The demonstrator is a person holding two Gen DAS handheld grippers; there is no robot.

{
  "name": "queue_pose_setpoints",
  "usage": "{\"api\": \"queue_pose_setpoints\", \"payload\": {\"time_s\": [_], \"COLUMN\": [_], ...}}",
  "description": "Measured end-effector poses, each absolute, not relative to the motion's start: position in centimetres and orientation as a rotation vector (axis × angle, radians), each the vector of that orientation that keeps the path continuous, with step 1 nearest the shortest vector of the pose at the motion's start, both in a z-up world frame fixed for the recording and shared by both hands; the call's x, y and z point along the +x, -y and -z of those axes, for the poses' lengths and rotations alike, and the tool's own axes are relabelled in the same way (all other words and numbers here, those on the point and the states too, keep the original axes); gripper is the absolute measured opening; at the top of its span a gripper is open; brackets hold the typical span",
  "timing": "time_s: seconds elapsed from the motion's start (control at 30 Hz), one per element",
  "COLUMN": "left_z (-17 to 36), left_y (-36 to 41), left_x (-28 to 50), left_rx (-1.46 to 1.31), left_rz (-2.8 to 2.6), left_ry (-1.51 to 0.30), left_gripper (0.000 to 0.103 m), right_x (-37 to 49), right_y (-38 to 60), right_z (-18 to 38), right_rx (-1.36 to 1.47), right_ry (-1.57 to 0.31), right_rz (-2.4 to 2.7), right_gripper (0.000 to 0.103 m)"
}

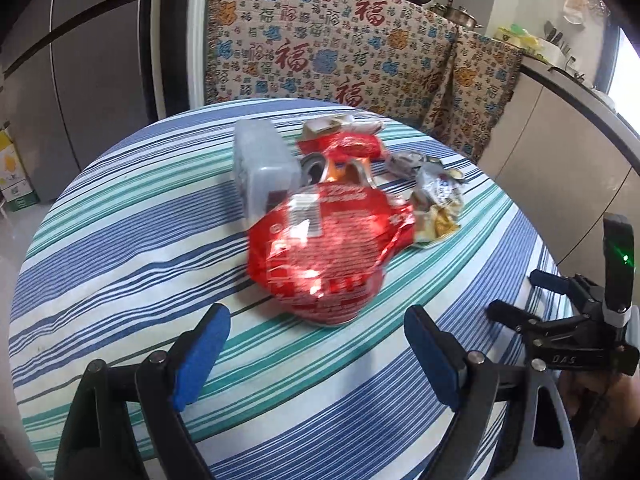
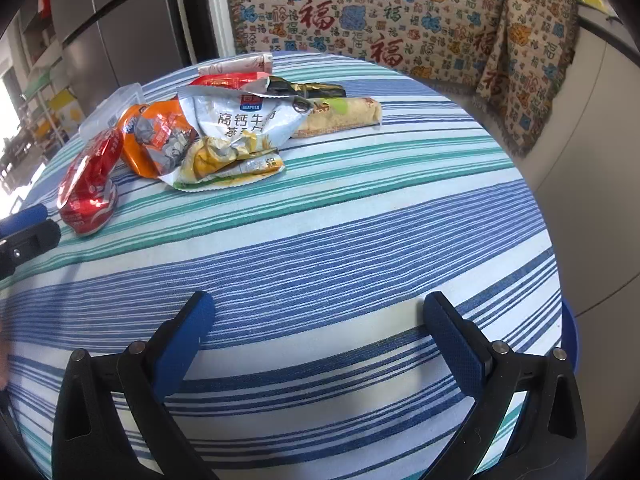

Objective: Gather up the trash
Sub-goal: 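Bring both tools back over the remaining trash on the table, then grasp the white milk-tablet wrapper with the right gripper while the left grasps the red chip bag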

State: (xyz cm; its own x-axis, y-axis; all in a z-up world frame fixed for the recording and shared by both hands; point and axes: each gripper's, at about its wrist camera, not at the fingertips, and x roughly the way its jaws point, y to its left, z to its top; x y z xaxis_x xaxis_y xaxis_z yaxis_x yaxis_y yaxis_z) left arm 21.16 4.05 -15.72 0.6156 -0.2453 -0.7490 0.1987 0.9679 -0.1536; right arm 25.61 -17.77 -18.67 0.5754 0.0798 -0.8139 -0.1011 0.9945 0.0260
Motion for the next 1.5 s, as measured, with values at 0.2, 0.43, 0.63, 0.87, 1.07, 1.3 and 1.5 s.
{"api": "queue_pose_setpoints", "payload": {"time_s": [0.2, 0.43, 0.63, 0.87, 1.07, 1.3, 1.5], "left_z": [16.8, 17.3, 17.2, 17.1, 16.8, 16.3, 17.2], "left_y": [-2.1, -2.2, -3.1, -3.7, -4.1, -3.3, -2.4], "left_x": [24.5, 24.8, 23.9, 21.5, 20.3, 18.7, 17.4], "left_rx": [-0.001, 0.037, 0.011, 0.003, -0.013, -0.027, 0.004], "left_rz": [0.191, 0.206, 0.215, 0.198, 0.202, 0.24, 0.275], "left_ry": [-0.925, -0.872, -0.875, -0.872, -0.861, -0.855, -0.9], "left_gripper": [0.091, 0.062, 0.06, 0.06, 0.059, 0.059, 0.062], "right_x": [25.6, 25.6, 28.7, 33.9, 32.5, 27.0, 23.8], "right_y": [17.8, 18.1, 17.2, 15.4, 16.2, 18.7, 20.1], "right_z": [18.7, 18.2, 16.9, 16.7, 15.7, 13.9, 14.8], "right_rx": [-0.025, 0.019, 0.097, 0.164, 0.151, 0.127, 0.085], "right_ry": [-0.953, -0.931, -0.919, -0.944, -0.916, -0.899, -0.941], "right_rz": [-0.109, -0.173, -0.321, -0.333, -0.323, -0.333, -0.309], "right_gripper": [0.103, 0.097, 0.088, 0.086, 0.017, 0.014, 0.015]}}
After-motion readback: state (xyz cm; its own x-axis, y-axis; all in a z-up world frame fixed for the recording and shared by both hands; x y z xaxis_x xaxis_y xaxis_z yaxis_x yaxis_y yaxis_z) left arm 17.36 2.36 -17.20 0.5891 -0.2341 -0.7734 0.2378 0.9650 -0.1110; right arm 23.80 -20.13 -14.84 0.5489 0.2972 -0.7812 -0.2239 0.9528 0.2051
